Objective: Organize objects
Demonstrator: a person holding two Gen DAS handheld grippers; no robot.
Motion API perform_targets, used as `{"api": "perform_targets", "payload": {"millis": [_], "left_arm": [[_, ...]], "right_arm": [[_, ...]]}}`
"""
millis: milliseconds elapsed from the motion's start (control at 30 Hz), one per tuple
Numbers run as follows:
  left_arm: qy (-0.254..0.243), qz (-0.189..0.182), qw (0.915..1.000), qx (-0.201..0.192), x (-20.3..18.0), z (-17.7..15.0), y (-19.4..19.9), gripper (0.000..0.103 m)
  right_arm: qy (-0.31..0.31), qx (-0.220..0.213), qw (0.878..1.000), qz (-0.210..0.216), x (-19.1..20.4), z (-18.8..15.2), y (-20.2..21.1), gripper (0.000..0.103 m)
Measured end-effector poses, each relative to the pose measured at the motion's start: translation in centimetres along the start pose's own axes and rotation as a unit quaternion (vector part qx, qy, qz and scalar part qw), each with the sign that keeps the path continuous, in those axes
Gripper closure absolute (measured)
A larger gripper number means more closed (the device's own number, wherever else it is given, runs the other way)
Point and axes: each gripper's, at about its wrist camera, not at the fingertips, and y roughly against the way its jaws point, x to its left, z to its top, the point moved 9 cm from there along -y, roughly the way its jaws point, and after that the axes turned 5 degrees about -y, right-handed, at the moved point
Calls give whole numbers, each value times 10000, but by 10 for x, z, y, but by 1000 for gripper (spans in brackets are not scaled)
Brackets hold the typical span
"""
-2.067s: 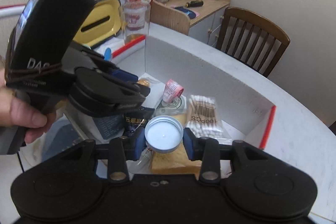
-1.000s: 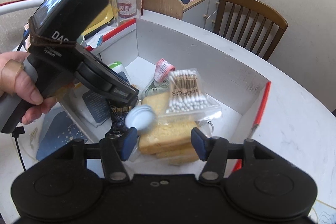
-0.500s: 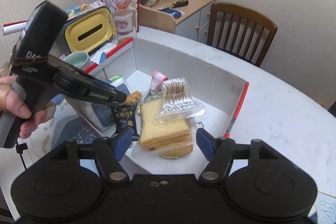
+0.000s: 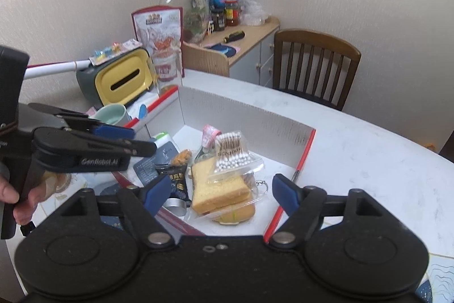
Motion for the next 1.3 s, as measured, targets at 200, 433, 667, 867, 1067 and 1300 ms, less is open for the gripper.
{"api": "perform_targets", "payload": {"millis": [200, 433, 667, 867, 1067, 1300], "left_arm": [[-113, 57, 9995, -292, -10, -1, 22, 26], [74, 76, 9992, -379, -12, -5, 37, 20], [134, 76, 9992, -355, -16, -12, 41, 3], [231, -56, 9989, -413, -24, -20, 46, 1], [125, -35, 9986, -508, -32, -22, 54, 1], [-25, 224, 9979, -610, -37, -23, 60, 1]], "right_arm": [[-41, -187, 9997, 143, 2, -6, 20, 15], [1, -497, 9980, 398, 8, -12, 43, 0], [13, -605, 9970, 476, 9, -16, 55, 0], [-100, -615, 9967, 515, 4, -20, 62, 0], [-177, -653, 9961, 561, 2, -25, 69, 0], [-75, -694, 9962, 521, 4, -28, 71, 0]]}}
